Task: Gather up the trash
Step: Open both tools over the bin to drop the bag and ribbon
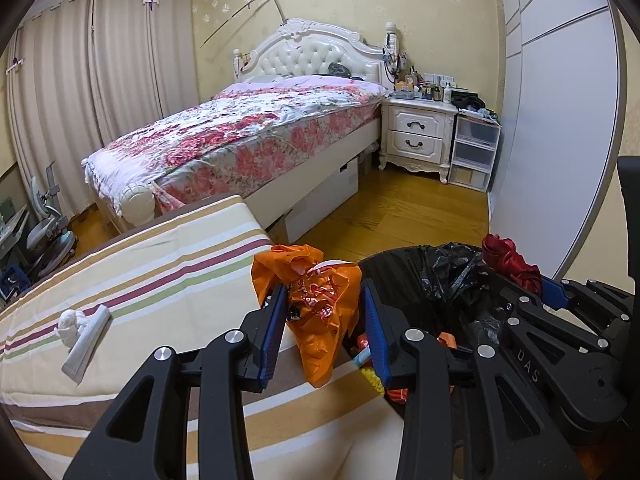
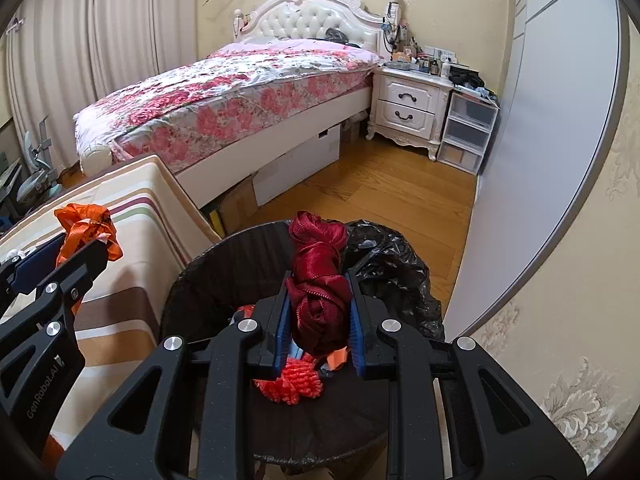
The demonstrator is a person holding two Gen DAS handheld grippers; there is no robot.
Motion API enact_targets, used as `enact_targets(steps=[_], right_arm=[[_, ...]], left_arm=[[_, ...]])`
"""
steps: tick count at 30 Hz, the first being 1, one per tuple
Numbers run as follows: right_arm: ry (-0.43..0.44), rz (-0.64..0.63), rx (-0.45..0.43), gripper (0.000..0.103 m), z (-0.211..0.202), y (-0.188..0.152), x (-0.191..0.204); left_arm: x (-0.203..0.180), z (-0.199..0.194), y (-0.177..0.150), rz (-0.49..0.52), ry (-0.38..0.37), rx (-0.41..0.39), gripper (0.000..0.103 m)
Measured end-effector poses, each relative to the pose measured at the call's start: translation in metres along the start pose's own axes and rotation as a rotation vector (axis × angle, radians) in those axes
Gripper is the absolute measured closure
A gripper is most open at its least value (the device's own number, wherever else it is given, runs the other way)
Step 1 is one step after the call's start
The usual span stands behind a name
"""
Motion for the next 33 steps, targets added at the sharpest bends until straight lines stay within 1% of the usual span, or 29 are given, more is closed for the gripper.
enact_targets(steps=[6,9,10,11,12,13,15,17,25,28,33], right_arm=[[-0.002,0.022,0.003,0.079,0.006,0.0,-0.006],[-0.005,0.024,-0.002,0.078,0.007,0.002,-0.008],[-0.006,0.025,-0.002,0.077,0.007,0.002,-0.009],[-0.007,0.026,-0.001,0.075,0.008,0.003,-0.009],[-0.009,0.028,-0.004,0.071,0.008,0.004,-0.01],[-0.012,0.029,-0.01,0.065,0.007,0.004,-0.011],[-0.018,0.03,-0.013,0.064,0.006,0.004,-0.011],[-0.021,0.032,-0.016,0.064,0.007,0.004,-0.011],[-0.027,0.034,-0.023,0.062,0.003,0.006,-0.009],[-0.028,0.036,-0.03,0.055,0.0,0.005,-0.009],[-0.017,0.036,-0.027,0.053,-0.003,0.005,-0.005]], left_arm=[[-0.007,0.01,0.002,0.019,-0.005,0.016,0.065],[-0.011,0.014,0.004,0.026,-0.009,0.023,0.063],[-0.011,0.016,0.004,0.027,-0.004,0.024,0.056],[-0.009,0.016,0.004,0.026,0.003,0.023,0.046],[-0.008,0.017,0.004,0.023,0.009,0.021,0.041],[-0.006,0.017,0.004,0.018,0.013,0.019,0.038],[-0.005,0.017,0.004,0.013,0.016,0.021,0.037],[-0.003,0.016,0.004,0.007,0.018,0.021,0.031],[0.003,0.015,0.005,-0.006,0.026,0.02,0.03],[0.009,0.011,0.006,-0.016,0.035,0.012,0.029],[0.02,0.006,0.004,-0.041,0.052,0.014,0.028]])
Point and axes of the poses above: each gripper's, at about its wrist camera, not at the fingertips, and z roughly the way its jaws point, x to its left, y to its top, the point moved 6 cm from there along z, roughly the way its jaws point, and after that the axes turned 10 degrees about y, right-handed, at the moved point
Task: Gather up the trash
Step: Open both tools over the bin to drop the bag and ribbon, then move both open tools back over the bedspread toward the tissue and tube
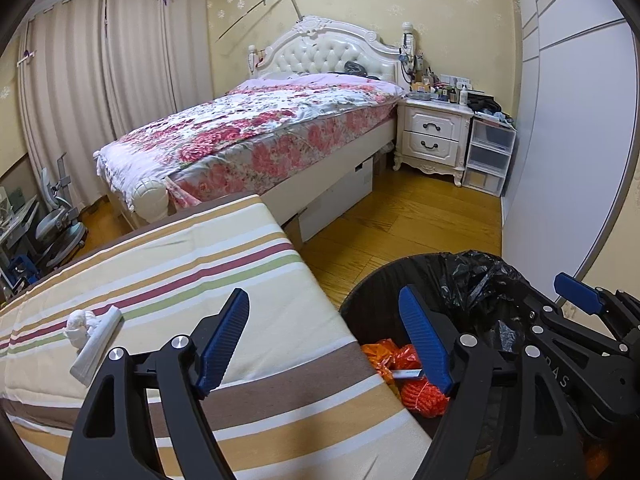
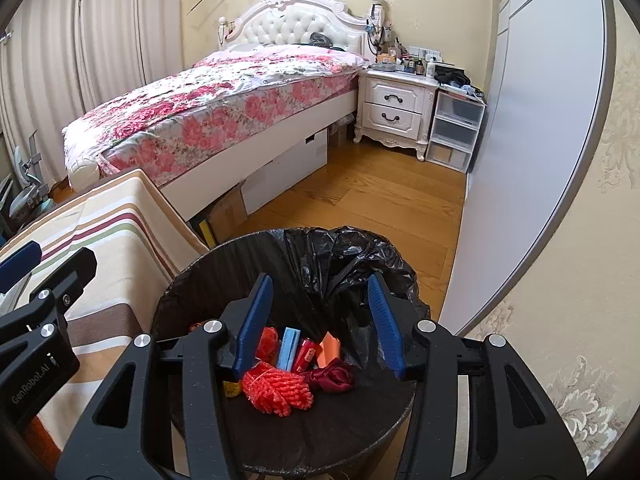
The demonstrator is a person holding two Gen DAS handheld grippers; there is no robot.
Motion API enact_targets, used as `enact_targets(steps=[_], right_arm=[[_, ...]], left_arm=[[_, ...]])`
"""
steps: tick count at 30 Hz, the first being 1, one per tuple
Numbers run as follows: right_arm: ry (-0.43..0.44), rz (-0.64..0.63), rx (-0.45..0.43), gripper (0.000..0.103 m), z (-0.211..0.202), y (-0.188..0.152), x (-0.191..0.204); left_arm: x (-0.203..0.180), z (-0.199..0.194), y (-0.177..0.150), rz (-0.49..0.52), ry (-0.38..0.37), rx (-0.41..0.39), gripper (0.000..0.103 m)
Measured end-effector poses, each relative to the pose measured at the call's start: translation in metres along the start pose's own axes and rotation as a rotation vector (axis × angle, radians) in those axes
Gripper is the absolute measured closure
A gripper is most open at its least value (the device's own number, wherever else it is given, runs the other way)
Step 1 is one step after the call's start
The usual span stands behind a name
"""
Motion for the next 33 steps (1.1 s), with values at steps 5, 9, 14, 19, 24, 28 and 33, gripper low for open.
enact_targets(steps=[5,9,14,19,24,28,33], right_arm=[[0.032,-0.009,0.004,0.046,-0.005,-0.003,0.015],[0.08,-0.031,0.016,0.046,-0.007,-0.006,0.038],[0.157,-0.083,0.033,0.046,-0.009,-0.008,0.083],[0.226,-0.151,0.049,0.046,-0.009,-0.011,0.131],[0.294,-0.198,0.073,0.046,-0.007,-0.015,0.179],[0.355,-0.234,0.101,0.046,-0.003,-0.02,0.223],[0.413,-0.272,0.12,0.046,-0.002,-0.026,0.269]], left_arm=[[0.025,-0.007,-0.007,-0.035,0.037,0.005,0.027],[0.055,-0.013,-0.018,-0.078,0.083,0.021,0.027],[0.101,-0.02,-0.038,-0.132,0.153,0.051,0.027],[0.154,-0.027,-0.061,-0.181,0.243,0.08,0.027],[0.202,-0.031,-0.082,-0.232,0.326,0.117,0.027],[0.234,-0.037,-0.094,-0.265,0.374,0.13,0.027],[0.275,-0.044,-0.108,-0.292,0.429,0.135,0.027]])
Point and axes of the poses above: each gripper's, at about its wrist camera, not at the fingertips, and z roughly the way its jaws point, x to its left, y to its top, the point moved 6 cm from there along z, roughly the way its jaws point, and after that the axes turned 10 degrees about y, right-handed, at the moved point
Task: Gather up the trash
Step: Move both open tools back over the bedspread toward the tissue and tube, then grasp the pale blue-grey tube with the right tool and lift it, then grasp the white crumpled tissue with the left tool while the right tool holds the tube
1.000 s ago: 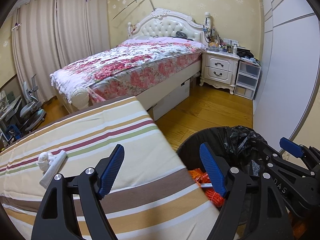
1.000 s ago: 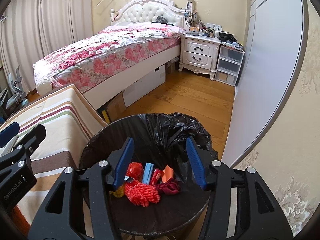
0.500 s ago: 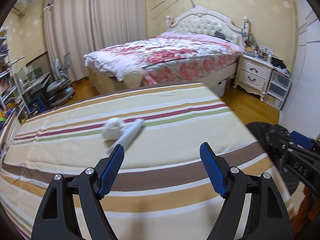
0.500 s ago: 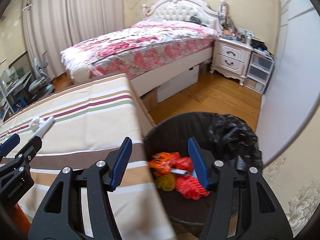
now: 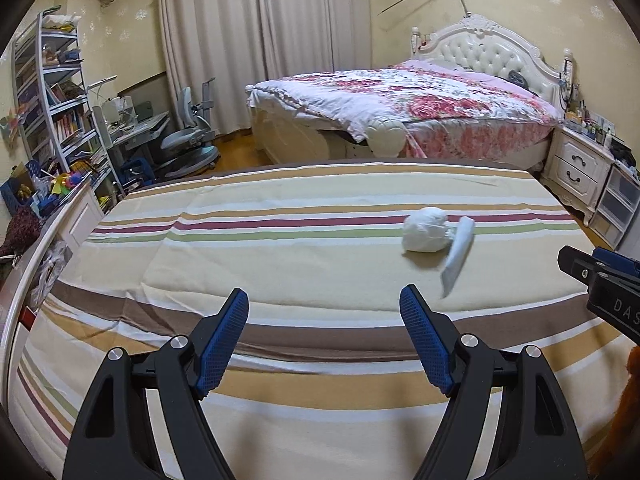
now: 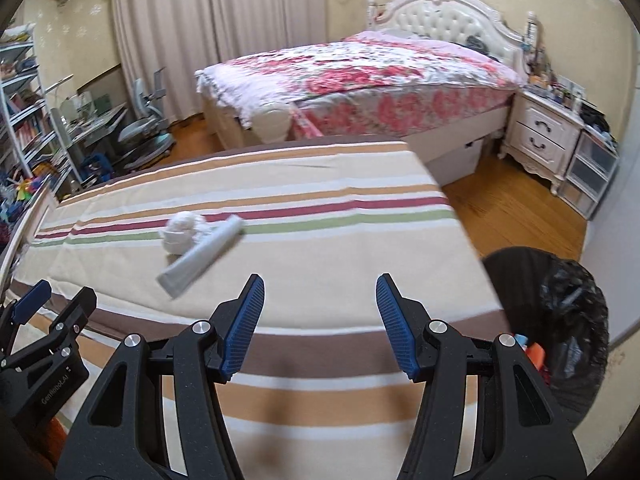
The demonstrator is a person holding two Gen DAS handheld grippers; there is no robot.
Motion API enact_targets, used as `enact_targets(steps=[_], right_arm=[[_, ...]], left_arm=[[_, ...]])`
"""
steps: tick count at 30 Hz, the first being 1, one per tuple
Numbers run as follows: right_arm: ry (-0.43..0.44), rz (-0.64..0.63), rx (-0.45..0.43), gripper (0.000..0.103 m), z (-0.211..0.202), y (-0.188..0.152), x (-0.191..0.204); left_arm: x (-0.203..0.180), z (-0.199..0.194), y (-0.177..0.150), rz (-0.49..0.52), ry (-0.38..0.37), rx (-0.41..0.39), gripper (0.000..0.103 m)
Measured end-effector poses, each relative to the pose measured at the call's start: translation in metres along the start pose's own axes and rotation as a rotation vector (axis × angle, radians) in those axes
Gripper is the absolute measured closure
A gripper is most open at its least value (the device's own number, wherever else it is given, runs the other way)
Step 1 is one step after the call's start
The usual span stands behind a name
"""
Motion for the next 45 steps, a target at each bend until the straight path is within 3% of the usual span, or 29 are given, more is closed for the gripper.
enact_targets(steps=[10,15,21,23,25,29,34,45], right_arm=[[0.08,-0.019,0.048,0.045,0.043,0.01,0.062],[0.041,-0.046,0.098,0.045,0.066,0.008,0.074],[0.016,-0.047,0.118,0.051,0.069,0.0,0.063],[0.018,-0.035,0.128,0.061,0.071,-0.001,0.058],[0.019,-0.03,0.132,0.063,0.074,-0.001,0.055],[0.031,-0.05,0.135,0.082,0.076,0.0,0.056],[0.015,-0.05,0.131,0.083,0.073,0.001,0.044],[-0.085,-0.03,0.127,0.083,0.057,0.004,-0.026]], left_arm=[[0.058,0.022,-0.009,-0.08,0.068,0.05,0.027],[0.065,0.025,-0.011,-0.099,0.061,0.064,0.027],[0.06,0.026,-0.012,-0.101,0.044,0.067,0.027],[0.059,0.027,-0.012,-0.099,0.039,0.068,0.027],[0.058,0.028,-0.012,-0.097,0.03,0.07,0.027],[0.053,0.029,-0.01,-0.096,0.014,0.075,0.027],[0.039,0.028,-0.009,-0.077,-0.013,0.074,0.027],[-0.014,0.029,0.004,0.005,-0.084,0.062,0.027]])
Point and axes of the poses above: each gripper's, at about its wrist camera, not at the fingertips, and z roughly the way its jaws point, x to its left, y to its top, the point moved 6 cm from there along z, roughly the way its jaws point, and after that the axes turned 10 degrees about y, right-handed, at the moved point
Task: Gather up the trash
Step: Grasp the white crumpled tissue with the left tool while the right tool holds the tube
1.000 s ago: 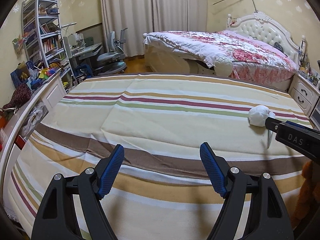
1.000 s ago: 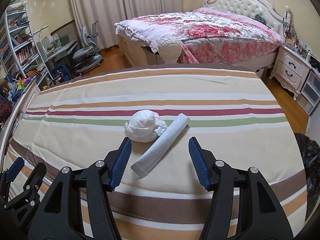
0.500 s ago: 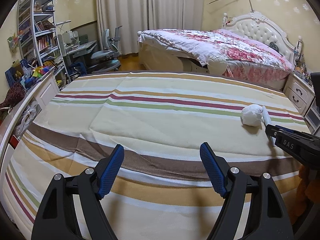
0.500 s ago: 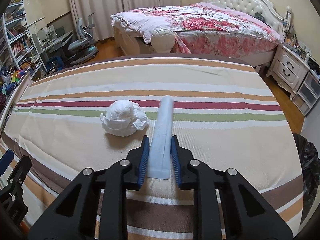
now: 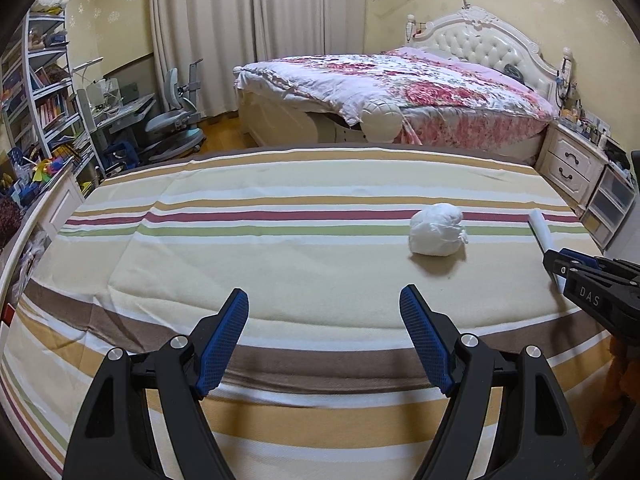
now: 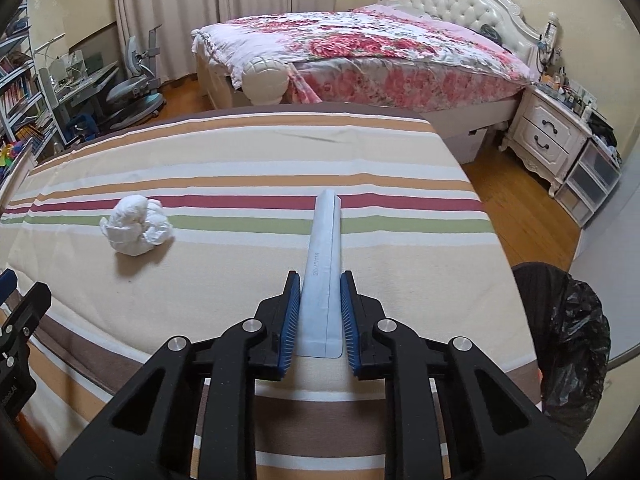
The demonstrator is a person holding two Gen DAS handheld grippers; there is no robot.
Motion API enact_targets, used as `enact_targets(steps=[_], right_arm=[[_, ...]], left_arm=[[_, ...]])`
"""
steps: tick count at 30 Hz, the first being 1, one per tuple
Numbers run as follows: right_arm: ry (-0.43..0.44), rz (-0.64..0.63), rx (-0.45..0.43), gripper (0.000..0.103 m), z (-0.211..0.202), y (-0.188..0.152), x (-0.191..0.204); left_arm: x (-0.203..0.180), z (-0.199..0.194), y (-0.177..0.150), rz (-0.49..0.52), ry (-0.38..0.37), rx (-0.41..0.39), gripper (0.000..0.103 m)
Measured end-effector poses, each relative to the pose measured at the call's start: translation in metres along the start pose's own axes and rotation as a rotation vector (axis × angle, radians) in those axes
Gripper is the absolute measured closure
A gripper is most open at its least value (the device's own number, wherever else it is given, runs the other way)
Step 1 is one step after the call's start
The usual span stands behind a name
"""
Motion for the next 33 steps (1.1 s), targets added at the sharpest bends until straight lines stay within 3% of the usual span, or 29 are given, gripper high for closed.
enact_targets(steps=[12,24,25,29,33], right_arm=[[-0.001,-0.021,0.005,0.082,0.005,0.007,-0.014],[0.013,-0.02,0.005,0.082,0.008,0.009,-0.016],[0.012,-0.021,0.006,0.082,0.008,0.009,-0.016],[0.008,-0.026,0.005,0.081,0.008,0.009,-0.015],[0.004,-0.033,0.006,0.082,0.007,0.007,-0.014]], left_arm=[[-0.051,0.012,0.021,0.075,-0.038,-0.012,0.027],[-0.07,0.032,0.033,0.079,-0.079,0.039,0.027],[-0.071,0.032,0.034,0.079,-0.082,0.037,0.03],[-0.076,0.032,0.03,0.111,-0.099,0.046,0.061],[-0.078,0.027,0.028,0.127,-0.107,0.036,0.07]])
Point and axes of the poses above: each gripper's, at about its wrist camera, not at the fingertips, and z roughly the way its jaws point, x to its left, y to its top, the point moved 6 cm from there along z, roughly the way its jaws point, and after that the axes turned 10 degrees about y, right-handed, at the moved point
